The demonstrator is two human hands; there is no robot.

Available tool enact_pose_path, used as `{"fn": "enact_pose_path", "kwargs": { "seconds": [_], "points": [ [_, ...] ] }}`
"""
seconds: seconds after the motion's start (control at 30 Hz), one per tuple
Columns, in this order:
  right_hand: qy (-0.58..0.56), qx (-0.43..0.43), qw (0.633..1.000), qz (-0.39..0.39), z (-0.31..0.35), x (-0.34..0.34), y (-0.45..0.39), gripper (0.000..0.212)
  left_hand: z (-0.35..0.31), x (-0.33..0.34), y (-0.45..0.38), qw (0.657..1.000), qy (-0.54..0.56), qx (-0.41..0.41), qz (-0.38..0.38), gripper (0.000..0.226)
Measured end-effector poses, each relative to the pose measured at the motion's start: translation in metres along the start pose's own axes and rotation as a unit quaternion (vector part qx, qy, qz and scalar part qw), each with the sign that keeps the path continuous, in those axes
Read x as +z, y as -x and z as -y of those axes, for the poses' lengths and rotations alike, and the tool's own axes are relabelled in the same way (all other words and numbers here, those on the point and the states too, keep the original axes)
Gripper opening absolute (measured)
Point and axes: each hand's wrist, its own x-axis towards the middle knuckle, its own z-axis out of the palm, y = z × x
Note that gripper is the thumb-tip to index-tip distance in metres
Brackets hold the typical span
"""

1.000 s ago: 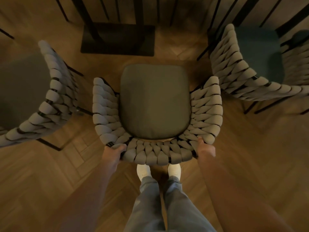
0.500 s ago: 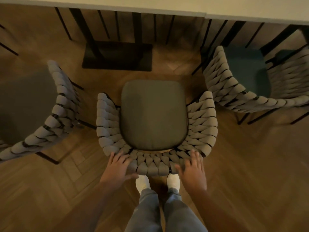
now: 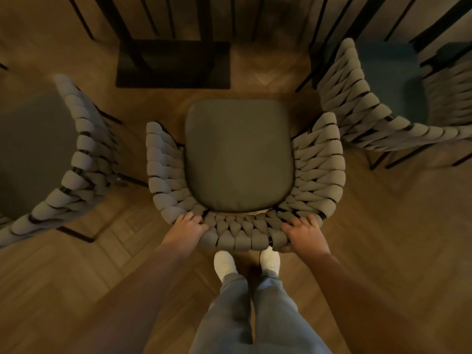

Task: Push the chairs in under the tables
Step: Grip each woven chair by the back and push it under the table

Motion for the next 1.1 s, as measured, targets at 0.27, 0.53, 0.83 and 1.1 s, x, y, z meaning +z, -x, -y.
{"fn": "enact_pose_path", "kwargs": {
  "seconds": [0.27,0.53,0.83,1.1],
  "points": [
    [0.005,0.011,0.999,-0.038,-0.03,-0.032,-0.042,0.074,0.013,-0.048,-0.05,1.0,0.011,0.011,0.011,0.049],
    [0.006,0.009,0.999,-0.034,-0.064,-0.059,-0.088,0.075,0.024,-0.087,-0.102,1.0,0.009,-0.002,0.027,0.049],
    [-0.006,-0.002,1.0,-0.027,-0.117,-0.109,-0.148,0.074,0.031,-0.139,-0.165,0.999,0.01,-0.02,0.028,0.052],
    [0.001,0.002,0.999,-0.043,-0.142,-0.138,-0.185,0.076,0.048,-0.17,-0.208,0.999,-0.004,-0.024,0.028,0.05]
  ]
}}
